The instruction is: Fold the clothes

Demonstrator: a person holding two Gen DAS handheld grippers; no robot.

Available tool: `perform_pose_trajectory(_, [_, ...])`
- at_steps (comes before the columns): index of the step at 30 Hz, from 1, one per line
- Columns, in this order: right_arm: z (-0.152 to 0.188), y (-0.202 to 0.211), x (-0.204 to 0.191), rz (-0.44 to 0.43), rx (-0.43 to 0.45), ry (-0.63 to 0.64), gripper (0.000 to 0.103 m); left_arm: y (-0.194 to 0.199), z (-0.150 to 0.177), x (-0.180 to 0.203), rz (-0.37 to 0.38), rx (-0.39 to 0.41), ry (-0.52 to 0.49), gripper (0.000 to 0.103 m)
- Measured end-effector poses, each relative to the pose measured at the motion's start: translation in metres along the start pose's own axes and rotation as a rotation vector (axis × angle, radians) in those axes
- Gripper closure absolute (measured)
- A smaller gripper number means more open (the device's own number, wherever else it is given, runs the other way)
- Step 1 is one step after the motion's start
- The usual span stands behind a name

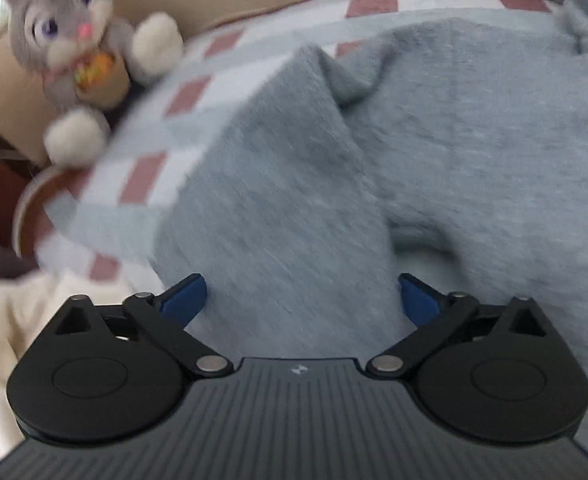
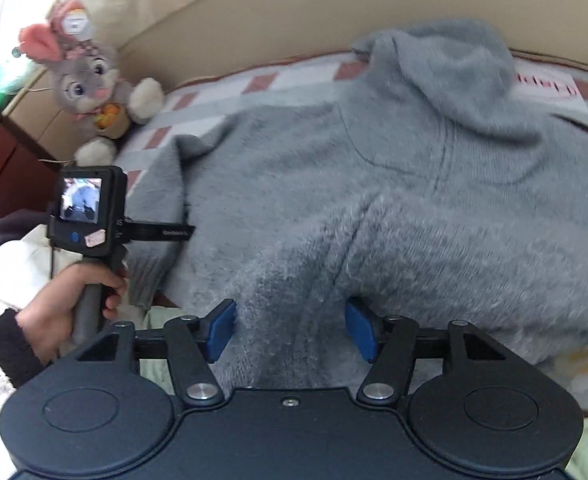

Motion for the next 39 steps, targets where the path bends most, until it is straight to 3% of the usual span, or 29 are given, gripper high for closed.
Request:
perform_pose_trajectory(1, [0.001,-0.003,0.0,0.012,0.0,0.004,0.037,-0.002,-0.003,-0.003,-0.007,0.01,0.002,0.087])
perform_pose_trajectory(2, [0.004,-0.005,0.001,0.038,0.017,0.029,0.039,-0.001,-0.009,-0.01,-0.021,0.028,0.015,0.088])
perform_pose_trajectory(6, [0.003,-0.007,0.01,0.106,0.11,0.072,0.081,0.025,-0.057,-0.062,-0.121,0.153,0.136,0.088])
perform_pose_trajectory(10, [-0.017,0.02,0.022,0.181,0.256,0.072,0.088,0.054,-0.105,-0.122,-0.232,0.278,0.252,0.09])
perform_pose_trajectory(12, [-0.032,0.037,0.025,0.234,0.334,0.092,0.09,0.056,-0.125,-0.16,-0.268,0.284,0.334,0.09])
perform_pose_trajectory(13, [-0.039,0.043,0.025,0.258,0.36,0.104,0.091,0.053,-0.133,-0.176,-0.28,0.269,0.366,0.085])
perform_pose_trajectory(16, [-0.064,0.052,0.036,0.313,0.401,0.115,0.091,0.035,-0.14,-0.198,-0.322,0.166,0.393,0.048])
perform_pose_trajectory(17, [-0.072,0.052,0.041,0.327,0.409,0.114,0.091,0.038,-0.137,-0.197,-0.314,0.153,0.399,0.047])
perform_pose_trajectory(18, [-0.078,0.05,0.046,0.344,0.411,0.12,0.091,0.044,-0.13,-0.19,-0.265,0.151,0.401,0.046])
perform_pose_trajectory(20, [-0.088,0.044,0.058,0.379,0.41,0.134,0.091,0.056,-0.119,-0.161,-0.056,0.144,0.383,0.035])
perform_pose_trajectory(22, [-0.097,0.035,0.071,0.414,0.397,0.154,0.091,0.07,-0.107,-0.127,0.17,0.131,0.352,0.035])
perform_pose_trajectory(25, [-0.111,0.034,0.096,0.559,0.392,0.2,0.099,0.109,-0.08,-0.064,0.452,0.161,0.207,0.035])
perform_pose_trajectory(29, [-0.113,0.066,0.129,0.476,0.36,0.009,0.097,0.174,-0.031,0.014,0.765,0.225,-0.036,0.035])
perform_pose_trajectory(30, [-0.104,0.077,0.125,0.391,0.363,-0.023,0.093,0.188,-0.018,0.027,0.819,0.245,-0.101,0.035])
perform_pose_trajectory(32, [-0.085,0.1,0.115,0.225,0.365,-0.08,0.089,0.204,0.007,0.041,0.872,0.262,-0.196,0.034])
perform_pose_trajectory(34, [-0.052,0.118,0.095,0.126,0.324,-0.043,0.081,0.207,0.028,0.051,0.881,0.241,-0.258,0.028])
perform_pose_trajectory(36, [-0.013,0.126,0.078,0.09,0.259,0.011,0.056,0.205,0.046,0.059,0.877,0.207,-0.307,0.027])
perform_pose_trajectory(39, [0.03,0.131,0.07,0.1,0.212,0.035,0.052,0.193,0.063,0.069,0.872,0.118,-0.322,0.027])
Point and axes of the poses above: each gripper's, at about its wrist camera, not at the fingertips, and y roughly against the way its jaws point, x to its right, z to its underside, the point moved 7 cm from there along -y, roughly the way its jaws point, and after that the axes turned 10 degrees about -z, right-handed, at the moved point
